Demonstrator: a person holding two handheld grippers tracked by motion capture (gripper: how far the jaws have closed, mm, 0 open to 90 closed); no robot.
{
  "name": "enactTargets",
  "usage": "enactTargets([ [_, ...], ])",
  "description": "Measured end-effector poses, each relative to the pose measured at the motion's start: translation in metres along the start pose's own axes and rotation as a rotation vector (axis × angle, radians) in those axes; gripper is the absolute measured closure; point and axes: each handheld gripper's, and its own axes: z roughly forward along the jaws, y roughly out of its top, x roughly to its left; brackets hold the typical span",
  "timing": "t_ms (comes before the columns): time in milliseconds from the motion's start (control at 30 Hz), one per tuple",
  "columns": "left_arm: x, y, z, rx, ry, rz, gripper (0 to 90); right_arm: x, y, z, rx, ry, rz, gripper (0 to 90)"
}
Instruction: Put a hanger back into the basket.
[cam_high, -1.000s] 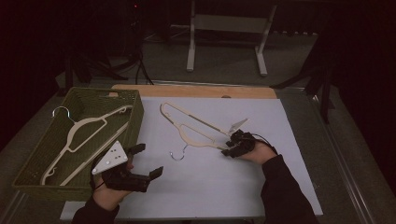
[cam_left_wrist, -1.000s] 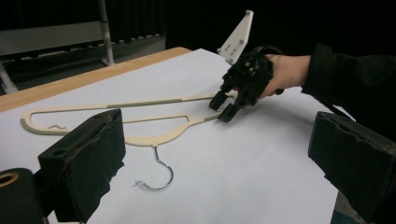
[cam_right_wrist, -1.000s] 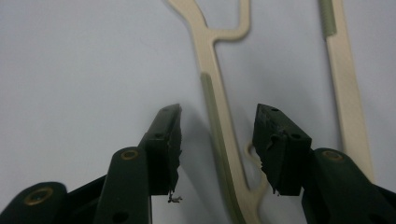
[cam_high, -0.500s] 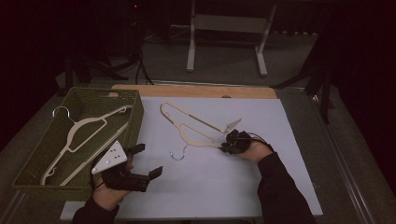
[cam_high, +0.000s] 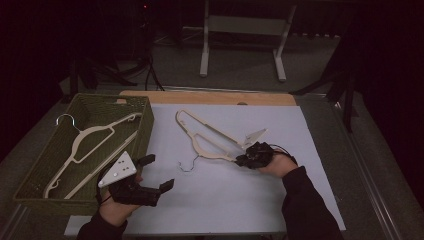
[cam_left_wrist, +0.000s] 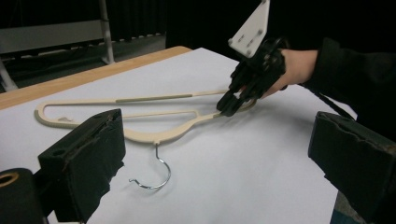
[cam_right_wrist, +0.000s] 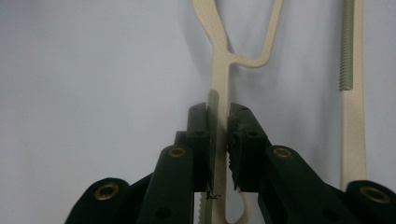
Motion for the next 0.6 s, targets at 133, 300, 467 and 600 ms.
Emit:
enactTargets([
  [133, -0.002, -0.001, 0.003, 0.010, -0.008, 0.005, 4.7, 0.005, -0.002, -0.011, -0.012, 0.032, 0.001, 79.6],
  [300, -0.006, -0.006, 0.012, 0.049, -0.019, 0.026, 4.7, 0.010, -0.006, -0.024, -0.023, 0.081, 0.006, 79.5],
  [467, -0.011, -0.009, 0.018, 0.077, -0.034, 0.044, 4.9, 0.018, -0.013, -0.030, -0.001, 0.123, -0.032, 79.5],
  [600, -0.010, -0.008, 0.017, 0.062, -0.048, 0.023, 4.9, 0.023, -0.024, -0.030, -0.002, 0.146, -0.052, 79.5],
])
